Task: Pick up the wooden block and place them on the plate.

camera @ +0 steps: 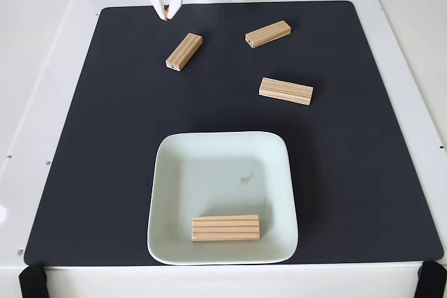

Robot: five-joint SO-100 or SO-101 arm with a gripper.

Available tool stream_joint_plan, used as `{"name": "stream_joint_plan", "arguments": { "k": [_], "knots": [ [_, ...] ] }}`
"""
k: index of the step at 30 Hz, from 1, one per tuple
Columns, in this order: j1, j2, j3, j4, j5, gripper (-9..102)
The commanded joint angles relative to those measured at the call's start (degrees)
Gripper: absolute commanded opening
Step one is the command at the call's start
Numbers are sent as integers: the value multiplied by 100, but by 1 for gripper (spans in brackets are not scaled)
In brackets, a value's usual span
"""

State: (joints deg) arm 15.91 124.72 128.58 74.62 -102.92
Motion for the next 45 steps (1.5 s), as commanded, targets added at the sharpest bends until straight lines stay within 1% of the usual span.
{"name": "stream_joint_plan", "arguments": {
  "k": [1, 6, 16, 18, 23, 25, 35, 37, 42, 45],
  "knots": [
    [185, 158, 114, -35, 334, 0],
    [141, 158, 519, -475, 905, 0],
    [105, 149, 1151, -1125, 1002, 0],
    [-26, 149, 1204, -1160, 1090, 0],
    [-633, 149, 949, -1116, 1986, 0],
    [-765, 149, 765, -1081, 2171, 0],
    [-765, 149, 615, -1151, 2180, 1],
    [-729, 149, 598, -1151, 2145, 4],
    [-712, 141, 457, -1099, 2153, 26],
    [-712, 141, 475, -1143, 2145, 36]
  ]
}}
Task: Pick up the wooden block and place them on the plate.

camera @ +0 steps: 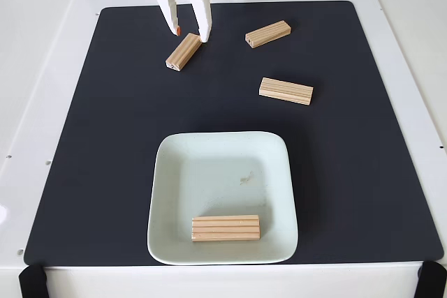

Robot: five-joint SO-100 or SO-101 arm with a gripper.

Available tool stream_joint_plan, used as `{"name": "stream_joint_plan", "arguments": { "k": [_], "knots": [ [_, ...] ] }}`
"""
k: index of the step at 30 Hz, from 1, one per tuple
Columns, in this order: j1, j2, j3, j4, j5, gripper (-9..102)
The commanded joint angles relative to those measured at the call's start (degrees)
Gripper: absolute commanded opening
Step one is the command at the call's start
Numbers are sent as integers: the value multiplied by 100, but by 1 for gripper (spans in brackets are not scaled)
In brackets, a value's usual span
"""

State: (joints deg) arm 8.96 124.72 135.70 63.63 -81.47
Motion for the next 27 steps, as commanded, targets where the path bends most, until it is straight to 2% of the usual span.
{"name": "stream_joint_plan", "arguments": {
  "k": [1, 7, 14, 21, 27],
  "knots": [
    [-18, 141, -220, -53, -9, 38],
    [-18, 141, -202, -53, -9, 44],
    [-9, -343, -264, -88, -9, 44],
    [-9, -888, -316, -738, 0, 44],
    [0, -976, -316, -729, -18, 44]
  ]
}}
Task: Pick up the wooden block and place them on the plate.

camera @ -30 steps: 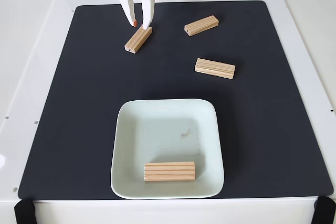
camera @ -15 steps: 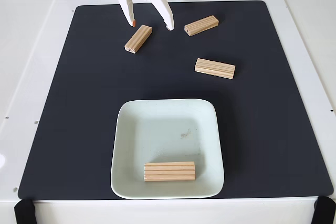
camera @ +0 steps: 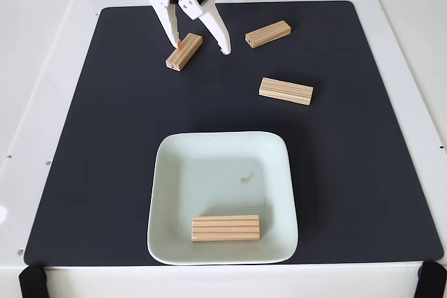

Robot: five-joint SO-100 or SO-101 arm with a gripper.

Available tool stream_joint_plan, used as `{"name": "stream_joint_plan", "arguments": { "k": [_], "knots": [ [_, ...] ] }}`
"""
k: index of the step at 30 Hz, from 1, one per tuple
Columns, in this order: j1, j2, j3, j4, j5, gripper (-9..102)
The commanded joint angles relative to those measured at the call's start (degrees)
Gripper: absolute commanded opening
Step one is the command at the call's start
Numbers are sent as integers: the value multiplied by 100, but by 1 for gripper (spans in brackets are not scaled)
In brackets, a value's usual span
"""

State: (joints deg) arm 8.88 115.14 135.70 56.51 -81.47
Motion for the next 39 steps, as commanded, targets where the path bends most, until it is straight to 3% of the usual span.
{"name": "stream_joint_plan", "arguments": {
  "k": [1, 14, 39],
  "knots": [
    [26, -18, -316, -9, -18, 44],
    [422, 26, -246, 44, -369, 44],
    [334, -70, 53, -44, -308, 44]
  ]
}}
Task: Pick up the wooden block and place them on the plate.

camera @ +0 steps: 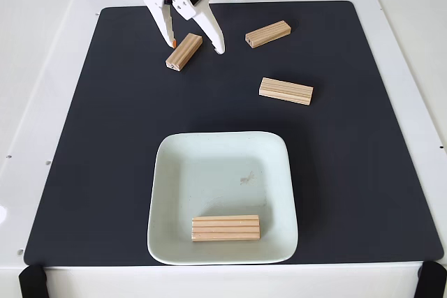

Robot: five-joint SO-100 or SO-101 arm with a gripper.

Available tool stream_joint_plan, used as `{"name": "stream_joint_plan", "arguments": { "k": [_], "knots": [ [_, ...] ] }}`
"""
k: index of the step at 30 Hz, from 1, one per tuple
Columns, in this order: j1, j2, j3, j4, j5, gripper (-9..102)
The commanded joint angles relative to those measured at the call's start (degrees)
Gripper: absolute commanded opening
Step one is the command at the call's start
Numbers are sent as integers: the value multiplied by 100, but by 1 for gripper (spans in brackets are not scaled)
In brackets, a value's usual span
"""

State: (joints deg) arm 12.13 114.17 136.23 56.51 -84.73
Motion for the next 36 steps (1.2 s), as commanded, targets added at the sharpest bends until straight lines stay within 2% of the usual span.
{"name": "stream_joint_plan", "arguments": {
  "k": [1, 10, 24, 36],
  "knots": [
    [9, 9, 0, -44, 18, 44],
    [97, -536, -18, -483, 26, 44],
    [97, -642, -9, -448, 35, 42],
    [88, -650, 0, -413, 35, 4]
  ]
}}
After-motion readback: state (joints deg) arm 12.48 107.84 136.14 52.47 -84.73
